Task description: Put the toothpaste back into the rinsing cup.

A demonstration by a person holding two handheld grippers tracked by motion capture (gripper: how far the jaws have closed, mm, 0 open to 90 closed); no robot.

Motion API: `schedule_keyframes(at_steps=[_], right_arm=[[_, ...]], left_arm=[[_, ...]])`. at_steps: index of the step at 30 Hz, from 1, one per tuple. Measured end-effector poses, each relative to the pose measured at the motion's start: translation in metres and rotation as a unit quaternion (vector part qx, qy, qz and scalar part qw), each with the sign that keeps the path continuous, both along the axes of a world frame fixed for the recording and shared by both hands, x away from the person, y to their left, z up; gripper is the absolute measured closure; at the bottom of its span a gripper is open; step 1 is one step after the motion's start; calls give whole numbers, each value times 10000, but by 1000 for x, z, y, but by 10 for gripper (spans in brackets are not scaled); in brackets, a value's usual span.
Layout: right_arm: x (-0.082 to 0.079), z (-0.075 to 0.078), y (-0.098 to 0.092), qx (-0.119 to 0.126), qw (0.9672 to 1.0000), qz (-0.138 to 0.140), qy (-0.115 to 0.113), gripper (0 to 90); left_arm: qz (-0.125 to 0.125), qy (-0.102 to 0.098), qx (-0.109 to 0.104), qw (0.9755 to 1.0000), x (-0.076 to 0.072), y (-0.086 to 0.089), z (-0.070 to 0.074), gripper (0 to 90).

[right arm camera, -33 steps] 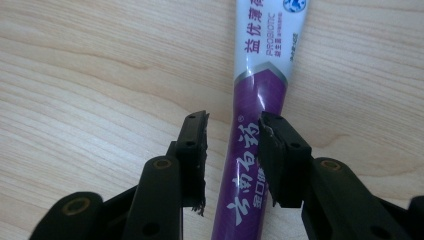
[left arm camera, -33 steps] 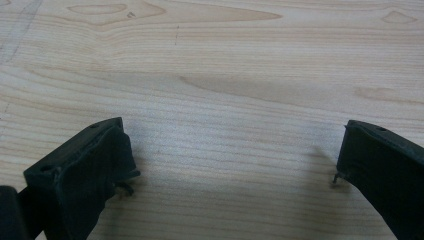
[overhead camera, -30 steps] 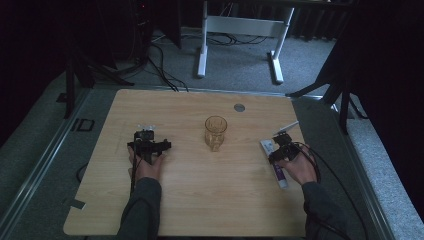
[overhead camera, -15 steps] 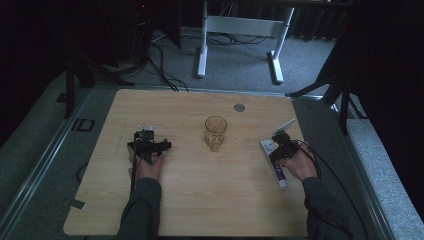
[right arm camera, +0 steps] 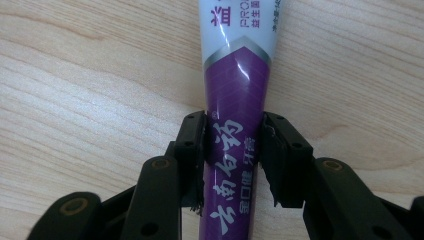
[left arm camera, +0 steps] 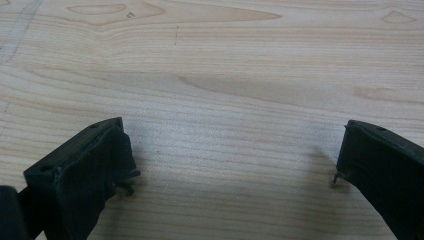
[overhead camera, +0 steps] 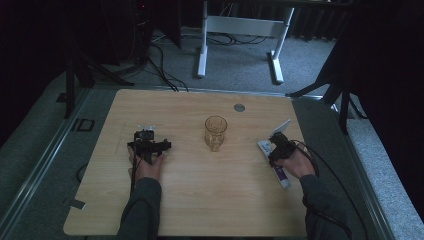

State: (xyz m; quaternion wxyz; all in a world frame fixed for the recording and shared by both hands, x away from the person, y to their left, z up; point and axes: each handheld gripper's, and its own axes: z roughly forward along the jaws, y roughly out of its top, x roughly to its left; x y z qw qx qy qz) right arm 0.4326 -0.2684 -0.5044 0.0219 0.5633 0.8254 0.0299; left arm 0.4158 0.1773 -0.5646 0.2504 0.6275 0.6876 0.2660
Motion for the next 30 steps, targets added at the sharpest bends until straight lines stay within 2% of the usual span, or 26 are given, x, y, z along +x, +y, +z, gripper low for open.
schedule_keyframes(at_steps=[9,15,21,28,30], right_arm=[[4,-4,4,-175,9997,-1,168,621],[7,-8,4,-165,9996,-48,236,622],[6,-8,3,-122,9997,-60,215,664],[5,-5,0,-46,9999,-141,70,704],[3,-4,-1,-35,9998,-167,-32,710]], left_arm=[[-1,-1,-2,10000,0,0,0,0],[-4,0,1,10000,0,0,0,0],[-5,-1,1,10000,0,0,0,0],[-4,0,0,10000,0,0,0,0],[-5,1,1,10000,0,0,0,0]])
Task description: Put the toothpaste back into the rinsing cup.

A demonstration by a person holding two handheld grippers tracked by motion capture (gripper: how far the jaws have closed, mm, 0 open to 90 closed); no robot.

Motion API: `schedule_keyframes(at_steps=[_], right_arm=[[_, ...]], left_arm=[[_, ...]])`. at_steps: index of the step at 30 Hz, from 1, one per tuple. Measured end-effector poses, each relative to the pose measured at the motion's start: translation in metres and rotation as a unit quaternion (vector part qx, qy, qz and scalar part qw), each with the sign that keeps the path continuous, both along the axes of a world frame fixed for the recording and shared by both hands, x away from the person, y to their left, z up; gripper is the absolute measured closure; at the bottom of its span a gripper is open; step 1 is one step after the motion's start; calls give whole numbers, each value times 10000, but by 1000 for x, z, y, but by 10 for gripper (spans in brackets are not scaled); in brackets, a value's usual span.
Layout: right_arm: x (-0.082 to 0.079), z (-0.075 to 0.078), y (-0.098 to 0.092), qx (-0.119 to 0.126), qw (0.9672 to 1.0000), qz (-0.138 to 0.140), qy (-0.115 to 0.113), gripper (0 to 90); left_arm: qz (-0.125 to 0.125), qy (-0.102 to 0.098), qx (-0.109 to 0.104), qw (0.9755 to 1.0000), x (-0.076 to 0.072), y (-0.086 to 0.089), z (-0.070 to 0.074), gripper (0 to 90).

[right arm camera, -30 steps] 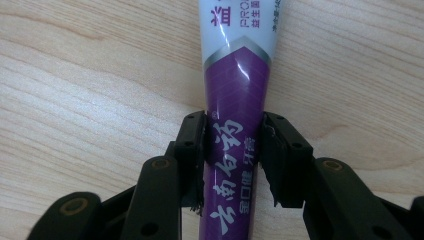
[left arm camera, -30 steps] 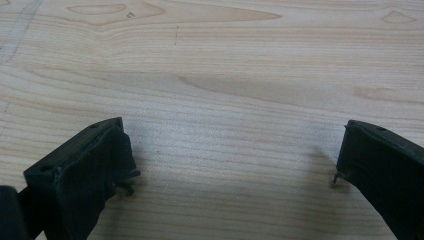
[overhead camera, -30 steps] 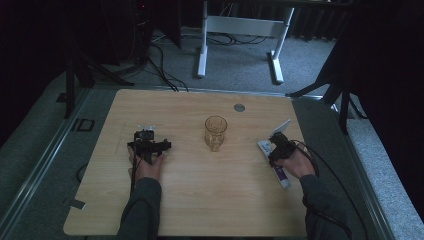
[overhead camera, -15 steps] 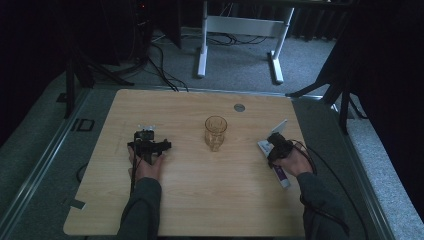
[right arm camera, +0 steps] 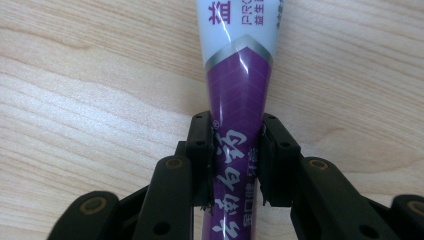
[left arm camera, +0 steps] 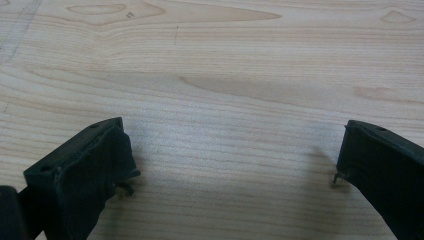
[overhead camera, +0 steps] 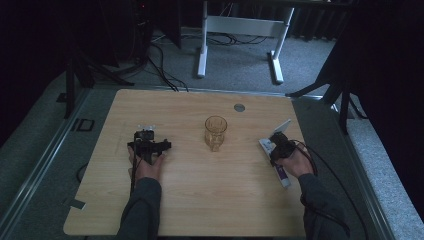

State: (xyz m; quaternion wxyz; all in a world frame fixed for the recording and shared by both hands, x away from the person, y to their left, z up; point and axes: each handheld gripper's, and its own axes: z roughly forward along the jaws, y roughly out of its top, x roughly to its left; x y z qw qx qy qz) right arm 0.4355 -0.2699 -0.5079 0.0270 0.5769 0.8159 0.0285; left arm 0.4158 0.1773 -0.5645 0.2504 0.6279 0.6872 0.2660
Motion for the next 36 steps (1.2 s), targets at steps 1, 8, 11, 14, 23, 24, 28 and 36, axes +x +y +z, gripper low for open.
schedule_keyframes(at_steps=[1,8,11,14,23,24,28,36], right_arm=[[0,1,-1,33,10000,-1,-6,710],[-6,19,-5,269,9988,48,-394,713],[-9,30,-4,345,9977,77,-585,713],[-11,40,-5,463,9958,114,-788,713],[-15,62,-7,717,9897,167,-1227,712],[-16,64,-7,735,9889,161,-1283,712],[-17,72,-7,814,9859,181,-1449,712],[-18,88,-5,945,9796,193,-1763,713]], left_arm=[[0,0,-1,10000,0,0,0,0],[0,-1,-1,10000,0,0,0,0],[0,-1,-1,10000,0,0,0,0],[-1,1,0,10000,0,0,0,0],[-4,-3,1,10000,0,0,0,0],[-5,-3,0,10000,0,0,0,0],[-2,-7,0,10000,0,0,0,0],[-16,-3,5,10000,0,0,0,0]])
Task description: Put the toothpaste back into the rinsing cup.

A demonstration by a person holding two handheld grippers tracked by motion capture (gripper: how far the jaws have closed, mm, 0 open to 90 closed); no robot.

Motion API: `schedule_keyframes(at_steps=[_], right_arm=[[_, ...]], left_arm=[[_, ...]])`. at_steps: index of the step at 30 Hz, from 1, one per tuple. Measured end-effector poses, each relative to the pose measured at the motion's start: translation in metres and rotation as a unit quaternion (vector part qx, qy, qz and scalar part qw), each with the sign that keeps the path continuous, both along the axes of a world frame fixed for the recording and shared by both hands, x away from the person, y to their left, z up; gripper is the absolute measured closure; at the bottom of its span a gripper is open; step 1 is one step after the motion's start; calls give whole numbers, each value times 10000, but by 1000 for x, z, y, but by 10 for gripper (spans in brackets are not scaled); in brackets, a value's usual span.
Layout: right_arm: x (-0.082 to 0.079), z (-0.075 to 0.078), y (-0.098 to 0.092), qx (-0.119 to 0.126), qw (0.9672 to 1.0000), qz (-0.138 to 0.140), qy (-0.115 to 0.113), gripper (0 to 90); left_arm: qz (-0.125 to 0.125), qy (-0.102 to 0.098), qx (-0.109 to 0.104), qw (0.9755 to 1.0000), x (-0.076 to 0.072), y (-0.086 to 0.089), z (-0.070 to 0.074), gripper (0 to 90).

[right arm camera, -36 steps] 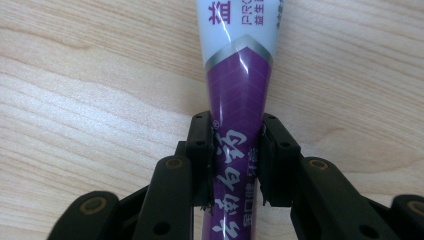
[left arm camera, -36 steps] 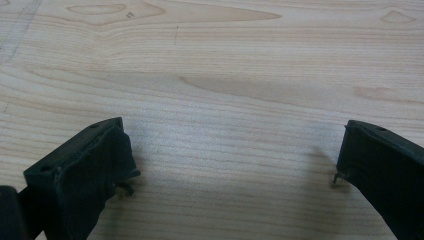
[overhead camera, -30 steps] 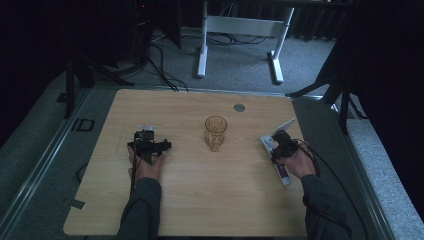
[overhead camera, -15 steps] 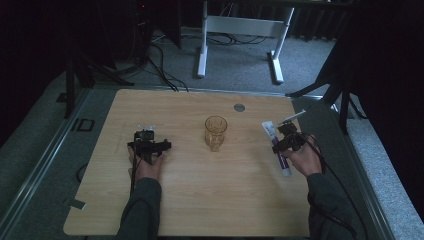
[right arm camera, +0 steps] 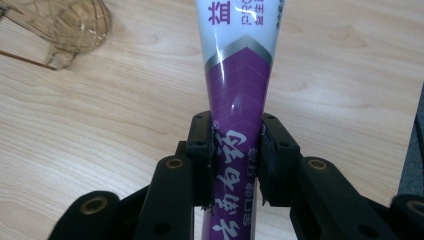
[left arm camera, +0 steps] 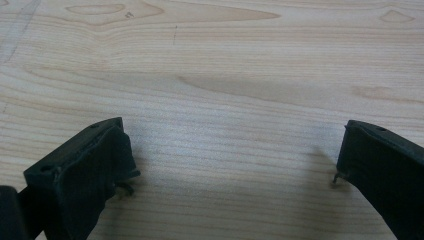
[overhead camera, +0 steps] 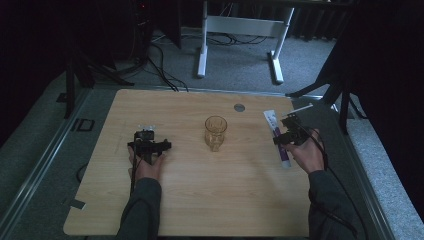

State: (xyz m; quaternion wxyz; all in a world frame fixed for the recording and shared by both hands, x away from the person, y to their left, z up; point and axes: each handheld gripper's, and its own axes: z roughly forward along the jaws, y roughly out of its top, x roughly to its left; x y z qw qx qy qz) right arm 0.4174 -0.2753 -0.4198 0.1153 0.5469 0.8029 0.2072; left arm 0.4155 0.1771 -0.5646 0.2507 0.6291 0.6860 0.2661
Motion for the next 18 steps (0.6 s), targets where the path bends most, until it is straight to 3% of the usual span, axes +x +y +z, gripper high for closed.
schedule_keyframes(at_steps=[18], right_arm=[[3,20,14,189,9990,138,-391,713]], left_arm=[[-14,-4,0,10000,0,0,0,0]])
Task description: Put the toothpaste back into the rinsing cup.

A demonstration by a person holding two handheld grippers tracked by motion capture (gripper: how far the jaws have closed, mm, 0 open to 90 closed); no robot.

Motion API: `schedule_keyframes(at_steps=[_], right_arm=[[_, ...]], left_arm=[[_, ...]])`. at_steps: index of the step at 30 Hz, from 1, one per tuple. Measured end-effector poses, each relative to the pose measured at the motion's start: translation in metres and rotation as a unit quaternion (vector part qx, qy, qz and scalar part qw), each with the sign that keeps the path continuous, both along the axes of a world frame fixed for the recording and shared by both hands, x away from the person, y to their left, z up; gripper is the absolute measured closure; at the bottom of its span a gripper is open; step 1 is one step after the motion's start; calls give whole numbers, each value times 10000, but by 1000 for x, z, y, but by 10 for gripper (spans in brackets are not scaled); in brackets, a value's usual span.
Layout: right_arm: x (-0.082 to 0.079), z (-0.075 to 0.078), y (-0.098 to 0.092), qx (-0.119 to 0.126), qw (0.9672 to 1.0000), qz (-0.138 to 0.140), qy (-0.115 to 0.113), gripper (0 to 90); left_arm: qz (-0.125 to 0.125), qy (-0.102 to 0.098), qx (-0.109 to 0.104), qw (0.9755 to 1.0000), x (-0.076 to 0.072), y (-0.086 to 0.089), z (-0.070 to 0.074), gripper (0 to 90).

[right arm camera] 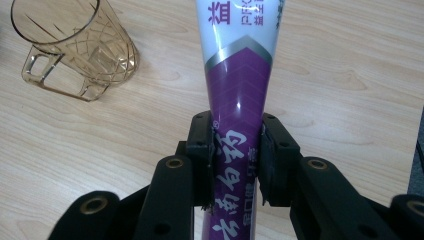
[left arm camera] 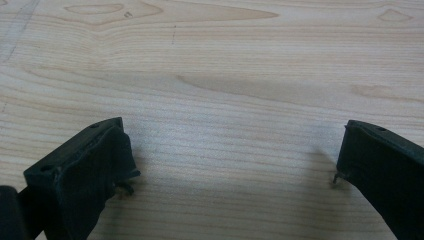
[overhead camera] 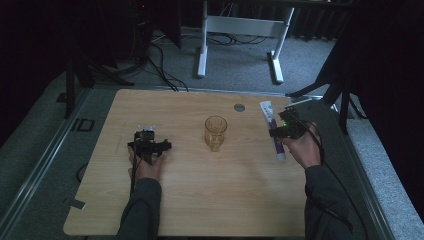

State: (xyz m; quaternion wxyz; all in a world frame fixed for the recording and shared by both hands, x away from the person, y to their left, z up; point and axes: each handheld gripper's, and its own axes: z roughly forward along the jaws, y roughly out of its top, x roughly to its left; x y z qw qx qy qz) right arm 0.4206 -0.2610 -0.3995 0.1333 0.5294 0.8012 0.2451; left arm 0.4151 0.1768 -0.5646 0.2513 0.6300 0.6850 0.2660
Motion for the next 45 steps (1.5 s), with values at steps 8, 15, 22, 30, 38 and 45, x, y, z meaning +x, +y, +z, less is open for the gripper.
schedule_keyframes(at_steps=[8,15,22,30,38,45], right_arm=[[2,6,1,30,10000,-24,-85,713],[4,12,8,102,9997,24,-201,713],[4,17,16,163,9993,86,-324,713],[5,17,24,218,9988,184,-407,713],[6,22,38,219,9980,278,-515,713],[7,28,50,254,9973,349,-587,713]], left_arm=[[-3,12,-5,10000,0,0,0,0],[-3,3,-2,10000,0,0,0,0],[-3,5,-2,10000,0,0,0,0],[-7,10,1,10000,0,0,0,0],[-39,14,-8,10000,-2,0,0,0],[-46,3,-8,10000,-2,0,0,0]])
